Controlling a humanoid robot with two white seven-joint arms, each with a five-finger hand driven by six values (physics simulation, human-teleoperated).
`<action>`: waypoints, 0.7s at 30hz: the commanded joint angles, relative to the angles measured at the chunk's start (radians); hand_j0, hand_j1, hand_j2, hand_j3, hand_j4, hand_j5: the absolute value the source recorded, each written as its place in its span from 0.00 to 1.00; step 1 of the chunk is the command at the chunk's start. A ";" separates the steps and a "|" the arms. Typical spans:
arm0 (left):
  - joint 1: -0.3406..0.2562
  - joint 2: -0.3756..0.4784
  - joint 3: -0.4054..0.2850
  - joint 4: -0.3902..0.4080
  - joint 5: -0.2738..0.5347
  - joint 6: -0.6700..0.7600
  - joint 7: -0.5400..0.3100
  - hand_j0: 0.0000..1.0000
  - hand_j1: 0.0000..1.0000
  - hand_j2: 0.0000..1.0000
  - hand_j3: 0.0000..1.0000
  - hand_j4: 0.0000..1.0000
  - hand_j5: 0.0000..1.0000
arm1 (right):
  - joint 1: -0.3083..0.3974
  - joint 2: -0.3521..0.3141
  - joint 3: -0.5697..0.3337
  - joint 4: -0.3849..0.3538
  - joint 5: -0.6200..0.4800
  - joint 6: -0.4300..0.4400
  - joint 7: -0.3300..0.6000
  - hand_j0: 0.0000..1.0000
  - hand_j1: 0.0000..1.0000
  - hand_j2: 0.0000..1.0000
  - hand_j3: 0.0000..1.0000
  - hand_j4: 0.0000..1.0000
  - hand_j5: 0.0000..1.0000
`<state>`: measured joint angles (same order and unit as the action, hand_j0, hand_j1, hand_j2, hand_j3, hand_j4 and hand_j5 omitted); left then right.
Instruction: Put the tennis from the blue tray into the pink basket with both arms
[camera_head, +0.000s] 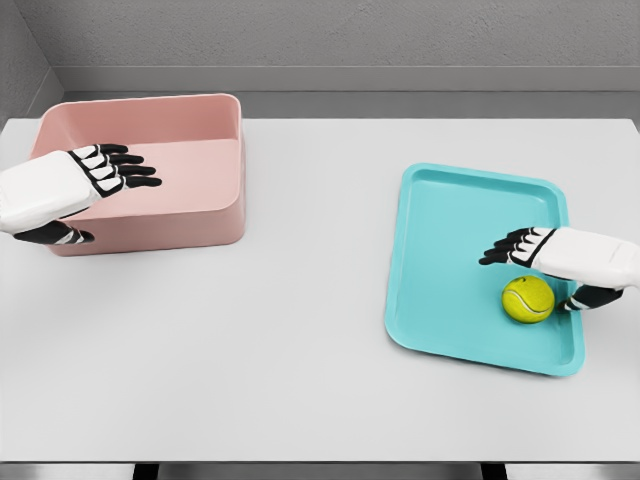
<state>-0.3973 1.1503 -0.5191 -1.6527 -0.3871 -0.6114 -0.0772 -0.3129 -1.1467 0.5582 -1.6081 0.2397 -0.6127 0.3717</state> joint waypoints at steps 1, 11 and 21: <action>0.000 0.002 0.001 0.001 0.007 0.000 0.001 1.00 1.00 1.00 1.00 1.00 1.00 | 0.000 -0.002 0.002 -0.001 -0.007 0.002 0.000 1.00 1.00 1.00 1.00 1.00 1.00; 0.005 0.000 0.002 -0.002 0.007 0.000 0.001 1.00 1.00 1.00 1.00 1.00 1.00 | 0.018 -0.001 0.011 -0.001 -0.002 0.002 -0.002 1.00 1.00 1.00 1.00 1.00 1.00; 0.005 0.000 0.002 -0.002 0.007 0.000 0.001 1.00 1.00 1.00 1.00 1.00 1.00 | 0.021 0.027 0.029 0.020 0.009 0.002 -0.002 0.96 0.96 0.96 0.96 0.96 0.96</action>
<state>-0.3912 1.1490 -0.5176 -1.6553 -0.3870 -0.6113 -0.0772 -0.2915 -1.1234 0.5867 -1.5937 0.2531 -0.6126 0.3702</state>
